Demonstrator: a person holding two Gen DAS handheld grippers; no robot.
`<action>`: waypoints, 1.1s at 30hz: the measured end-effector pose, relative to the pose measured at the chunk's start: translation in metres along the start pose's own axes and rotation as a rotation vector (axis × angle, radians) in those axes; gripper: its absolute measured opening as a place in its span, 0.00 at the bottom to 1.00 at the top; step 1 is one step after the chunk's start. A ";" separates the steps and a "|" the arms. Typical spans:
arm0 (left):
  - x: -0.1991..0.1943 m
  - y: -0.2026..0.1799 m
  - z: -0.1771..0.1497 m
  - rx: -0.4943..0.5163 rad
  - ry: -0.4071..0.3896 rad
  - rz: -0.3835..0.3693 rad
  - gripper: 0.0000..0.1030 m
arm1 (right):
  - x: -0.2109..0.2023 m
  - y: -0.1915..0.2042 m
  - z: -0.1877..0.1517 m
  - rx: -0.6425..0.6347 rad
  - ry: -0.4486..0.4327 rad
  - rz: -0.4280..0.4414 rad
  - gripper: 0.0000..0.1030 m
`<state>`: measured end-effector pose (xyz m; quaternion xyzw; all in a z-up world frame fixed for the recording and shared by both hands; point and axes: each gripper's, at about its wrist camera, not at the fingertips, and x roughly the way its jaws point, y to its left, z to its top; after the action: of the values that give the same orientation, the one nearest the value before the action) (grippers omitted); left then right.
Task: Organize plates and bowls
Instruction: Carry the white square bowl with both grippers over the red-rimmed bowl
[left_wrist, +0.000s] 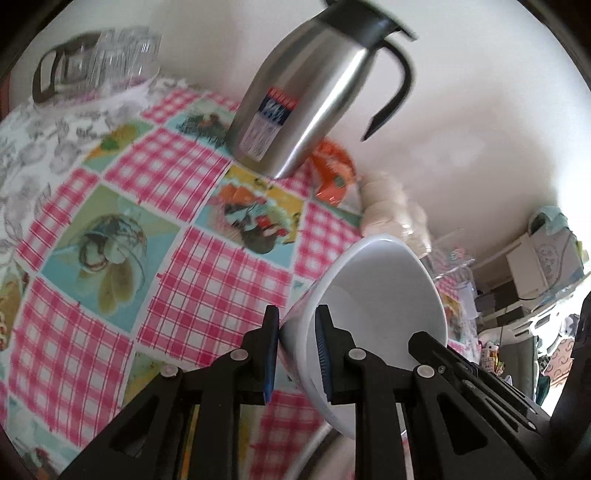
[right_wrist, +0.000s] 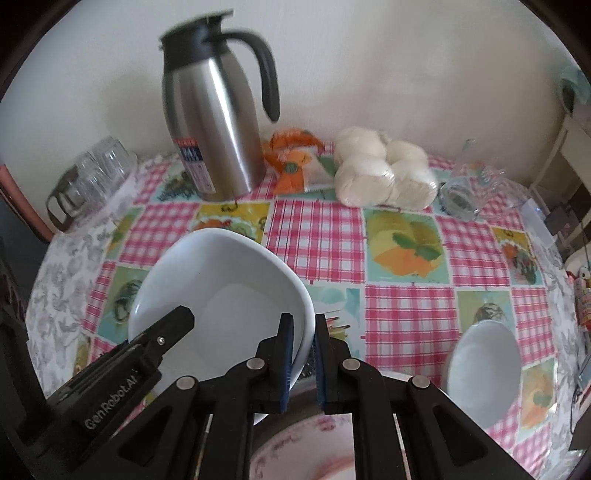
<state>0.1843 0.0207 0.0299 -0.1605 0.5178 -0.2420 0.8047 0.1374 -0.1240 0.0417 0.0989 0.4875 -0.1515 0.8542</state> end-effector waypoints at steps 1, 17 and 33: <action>-0.007 -0.005 -0.001 0.008 -0.012 0.006 0.20 | -0.008 -0.002 -0.002 0.003 -0.017 0.004 0.11; -0.090 -0.058 -0.050 0.130 -0.111 0.009 0.20 | -0.116 -0.034 -0.059 0.056 -0.235 0.065 0.11; -0.092 -0.097 -0.091 0.261 -0.085 0.064 0.20 | -0.126 -0.080 -0.118 0.153 -0.279 0.122 0.13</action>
<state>0.0482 -0.0093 0.1108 -0.0479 0.4522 -0.2745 0.8473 -0.0461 -0.1405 0.0894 0.1712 0.3442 -0.1484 0.9111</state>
